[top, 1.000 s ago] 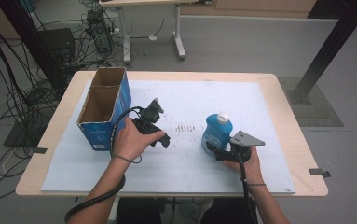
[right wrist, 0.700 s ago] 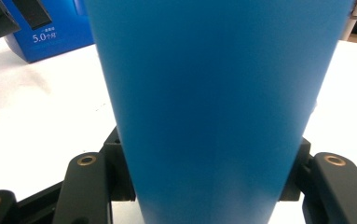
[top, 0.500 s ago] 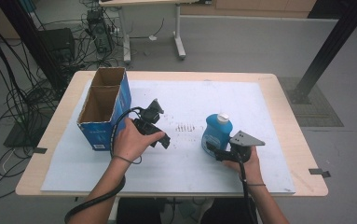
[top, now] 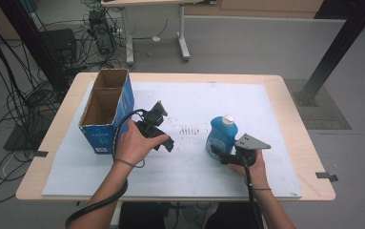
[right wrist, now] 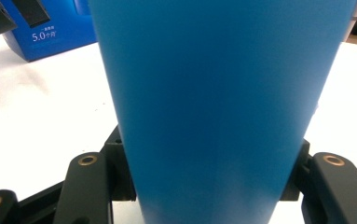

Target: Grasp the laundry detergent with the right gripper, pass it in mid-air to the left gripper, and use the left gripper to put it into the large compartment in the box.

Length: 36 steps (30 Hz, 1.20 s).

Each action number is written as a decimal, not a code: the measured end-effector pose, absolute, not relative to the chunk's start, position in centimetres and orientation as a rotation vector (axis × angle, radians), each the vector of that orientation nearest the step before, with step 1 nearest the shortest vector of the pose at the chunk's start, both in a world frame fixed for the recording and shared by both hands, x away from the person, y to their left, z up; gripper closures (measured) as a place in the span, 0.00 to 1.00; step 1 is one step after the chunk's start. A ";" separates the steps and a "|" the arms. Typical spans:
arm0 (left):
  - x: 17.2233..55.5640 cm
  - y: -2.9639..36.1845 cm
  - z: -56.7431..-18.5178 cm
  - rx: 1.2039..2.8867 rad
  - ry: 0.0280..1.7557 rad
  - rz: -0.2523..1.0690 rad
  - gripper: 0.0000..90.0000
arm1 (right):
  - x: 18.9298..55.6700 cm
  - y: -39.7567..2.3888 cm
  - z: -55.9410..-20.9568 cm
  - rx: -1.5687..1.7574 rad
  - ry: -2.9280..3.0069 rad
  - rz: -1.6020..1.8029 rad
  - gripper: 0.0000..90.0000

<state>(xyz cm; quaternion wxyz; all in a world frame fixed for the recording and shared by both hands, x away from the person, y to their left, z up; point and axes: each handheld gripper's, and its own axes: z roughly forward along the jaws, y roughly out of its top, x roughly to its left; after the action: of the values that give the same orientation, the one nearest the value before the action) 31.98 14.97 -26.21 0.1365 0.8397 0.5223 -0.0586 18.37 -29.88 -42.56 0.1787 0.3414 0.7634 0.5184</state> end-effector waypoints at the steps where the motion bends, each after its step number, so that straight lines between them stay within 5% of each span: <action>1: 32.0 15.0 -26.2 2.431 1.511 -0.170 0.07 | 18.3 -29.8 -42.6 0.966 2.157 1.465 0.45; 36: 31.3 15.3 -24.7 2.461 1.424 -0.170 0.07 | 20.1 -31.4 -37.3 0.937 2.200 1.512 0.46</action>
<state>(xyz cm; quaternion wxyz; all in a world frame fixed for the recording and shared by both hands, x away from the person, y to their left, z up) 31.33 15.27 -24.69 0.1461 0.8547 0.4947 -0.0590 20.10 -31.38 -37.33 0.1558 0.3270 0.7681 0.5281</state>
